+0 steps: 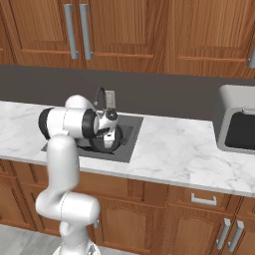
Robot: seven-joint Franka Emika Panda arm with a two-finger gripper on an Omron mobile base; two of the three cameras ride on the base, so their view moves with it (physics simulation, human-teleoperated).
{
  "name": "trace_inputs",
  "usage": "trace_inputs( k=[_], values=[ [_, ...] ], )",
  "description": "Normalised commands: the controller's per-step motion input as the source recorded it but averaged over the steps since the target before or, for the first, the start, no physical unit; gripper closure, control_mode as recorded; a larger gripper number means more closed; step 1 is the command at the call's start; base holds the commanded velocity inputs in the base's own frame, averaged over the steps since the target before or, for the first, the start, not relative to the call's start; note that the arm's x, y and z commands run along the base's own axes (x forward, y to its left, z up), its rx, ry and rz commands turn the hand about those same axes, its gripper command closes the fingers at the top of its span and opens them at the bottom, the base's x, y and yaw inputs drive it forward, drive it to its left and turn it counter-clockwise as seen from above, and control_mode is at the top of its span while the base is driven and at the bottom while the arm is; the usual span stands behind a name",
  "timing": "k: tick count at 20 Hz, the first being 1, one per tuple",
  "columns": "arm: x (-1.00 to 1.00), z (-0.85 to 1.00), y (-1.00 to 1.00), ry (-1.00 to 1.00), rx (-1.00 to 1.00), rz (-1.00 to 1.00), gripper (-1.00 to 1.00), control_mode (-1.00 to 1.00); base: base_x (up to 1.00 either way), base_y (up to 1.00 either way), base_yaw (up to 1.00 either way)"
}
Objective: Move the pot and pan from the stove into the sink.
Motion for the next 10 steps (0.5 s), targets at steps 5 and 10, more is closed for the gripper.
trace_inputs(
  k=[5, 10],
  values=[
    [-0.34, 0.95, 0.11, 0.0, 0.03, 0.01, -1.0, -1.0, 0.0, 0.0, 0.0],
    [-0.58, 0.77, 0.19, 0.0, 0.0, 0.08, -1.0, -1.0, 0.0, 0.0, 0.0]
  ],
)
